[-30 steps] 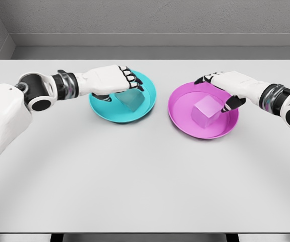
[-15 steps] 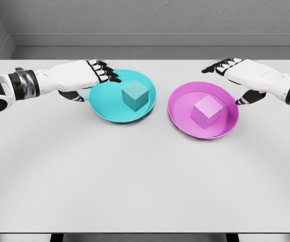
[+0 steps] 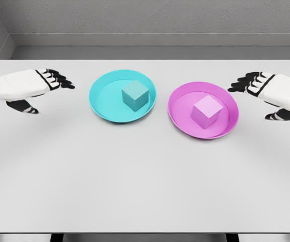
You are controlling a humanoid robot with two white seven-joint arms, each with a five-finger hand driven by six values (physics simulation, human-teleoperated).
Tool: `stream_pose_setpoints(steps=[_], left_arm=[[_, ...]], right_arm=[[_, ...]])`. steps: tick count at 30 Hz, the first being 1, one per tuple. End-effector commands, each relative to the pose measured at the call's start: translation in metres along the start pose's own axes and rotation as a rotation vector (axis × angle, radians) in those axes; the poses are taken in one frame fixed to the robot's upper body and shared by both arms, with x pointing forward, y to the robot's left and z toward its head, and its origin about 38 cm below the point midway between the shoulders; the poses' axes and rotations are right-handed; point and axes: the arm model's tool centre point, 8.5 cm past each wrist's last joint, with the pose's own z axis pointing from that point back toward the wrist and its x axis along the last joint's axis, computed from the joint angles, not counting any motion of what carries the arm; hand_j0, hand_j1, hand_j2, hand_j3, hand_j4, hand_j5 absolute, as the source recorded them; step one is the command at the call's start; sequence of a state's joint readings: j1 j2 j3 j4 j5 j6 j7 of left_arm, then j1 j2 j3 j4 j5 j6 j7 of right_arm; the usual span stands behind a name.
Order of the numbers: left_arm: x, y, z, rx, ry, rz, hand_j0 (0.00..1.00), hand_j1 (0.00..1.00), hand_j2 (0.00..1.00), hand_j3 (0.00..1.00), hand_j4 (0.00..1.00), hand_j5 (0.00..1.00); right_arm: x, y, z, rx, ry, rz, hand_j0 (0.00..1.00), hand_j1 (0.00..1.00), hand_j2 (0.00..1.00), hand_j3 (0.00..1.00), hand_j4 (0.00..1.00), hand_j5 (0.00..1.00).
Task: Place the blocks in the corresponding plates according to their colors
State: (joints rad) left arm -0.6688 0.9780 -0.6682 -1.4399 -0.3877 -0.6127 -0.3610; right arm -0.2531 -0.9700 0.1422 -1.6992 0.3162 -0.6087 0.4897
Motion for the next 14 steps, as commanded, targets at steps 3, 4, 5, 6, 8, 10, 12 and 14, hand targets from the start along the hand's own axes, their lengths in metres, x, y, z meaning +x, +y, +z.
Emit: stream_pose_setpoints(steps=[3,4,5,6,8,10,12,14], left_arm=[[-0.0042,0.0044,0.0079,0.006,0.017,-0.002,1.00,1.00,1.00,1.00,1.00,1.00],[-0.0042,0.0044,0.0079,0.006,0.017,-0.002,1.00,1.00,1.00,1.00,1.00,1.00],[-0.0039,0.0045,0.0077,0.006,0.016,-0.004,1.00,1.00,1.00,1.00,1.00,1.00],[-0.0039,0.0045,0.0077,0.006,0.016,-0.004,1.00,1.00,1.00,1.00,1.00,1.00],[-0.0039,0.0045,0.0077,0.006,0.016,-0.004,1.00,1.00,1.00,1.00,1.00,1.00],[-0.0039,0.0045,0.0077,0.006,0.016,-0.004,1.00,1.00,1.00,1.00,1.00,1.00],[-0.0039,0.0044,0.0077,0.004,0.016,-0.004,1.00,1.00,1.00,1.00,1.00,1.00],[-0.0039,0.0044,0.0077,0.004,0.016,-0.004,1.00,1.00,1.00,1.00,1.00,1.00]], right_arm=[[0.0016,-0.0006,0.0000,-0.005,-0.007,-0.001,1.00,1.00,1.00,1.00,1.00,1.00],[0.0016,-0.0006,0.0000,-0.005,-0.007,-0.001,1.00,1.00,1.00,1.00,1.00,1.00],[0.0018,-0.0002,-0.0003,-0.004,-0.007,-0.002,1.00,1.00,1.00,1.00,1.00,1.00],[0.0028,0.0020,-0.0017,-0.001,-0.012,-0.006,1.00,1.00,1.00,1.00,1.00,1.00],[0.0035,0.0025,-0.0021,-0.002,-0.013,-0.008,1.00,1.00,1.00,1.00,1.00,1.00],[0.0042,0.0028,-0.0028,-0.002,-0.016,-0.008,1.00,1.00,1.00,1.00,1.00,1.00],[0.0044,0.0032,-0.0031,-0.001,-0.017,-0.009,1.00,1.00,1.00,1.00,1.00,1.00],[0.0047,0.0040,-0.0033,-0.001,-0.018,-0.011,1.00,1.00,1.00,1.00,1.00,1.00]])
